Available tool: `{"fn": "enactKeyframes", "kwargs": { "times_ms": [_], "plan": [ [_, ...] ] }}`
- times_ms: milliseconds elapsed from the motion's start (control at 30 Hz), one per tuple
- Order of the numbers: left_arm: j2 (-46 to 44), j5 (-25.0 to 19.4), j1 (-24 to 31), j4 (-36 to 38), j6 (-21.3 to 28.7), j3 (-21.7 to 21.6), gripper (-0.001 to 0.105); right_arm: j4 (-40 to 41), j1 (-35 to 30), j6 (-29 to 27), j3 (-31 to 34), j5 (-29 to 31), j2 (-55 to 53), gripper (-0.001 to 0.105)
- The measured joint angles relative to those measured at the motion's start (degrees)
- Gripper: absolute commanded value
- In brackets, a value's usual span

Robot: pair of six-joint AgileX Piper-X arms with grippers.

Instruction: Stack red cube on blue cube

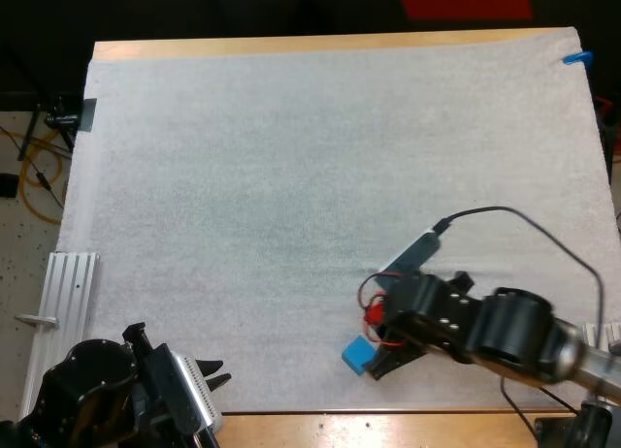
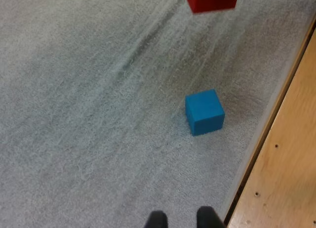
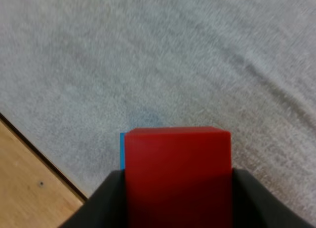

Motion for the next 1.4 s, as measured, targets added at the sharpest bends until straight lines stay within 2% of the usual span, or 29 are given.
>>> {"fn": "enactKeyframes", "kwargs": {
  "times_ms": [333, 767, 1400],
  "plan": [
    [0.0, 0.0, 0.0, 0.0, 0.0, 0.0, 0.012, -3.42, -0.04, 0.0, -0.04, -1.57, 5.35, 0.024],
    [0.0, 0.0, 0.0, 0.0, 0.0, 0.0, 0.012, -9.06, -0.04, 2.11, 6.58, -5.72, 5.4, 0.024],
    [0.0, 0.0, 0.0, 0.0, 0.0, 0.0, 0.012, -17.16, -0.04, 2.83, 15.17, -7.48, 5.4, 0.024]
  ]
}}
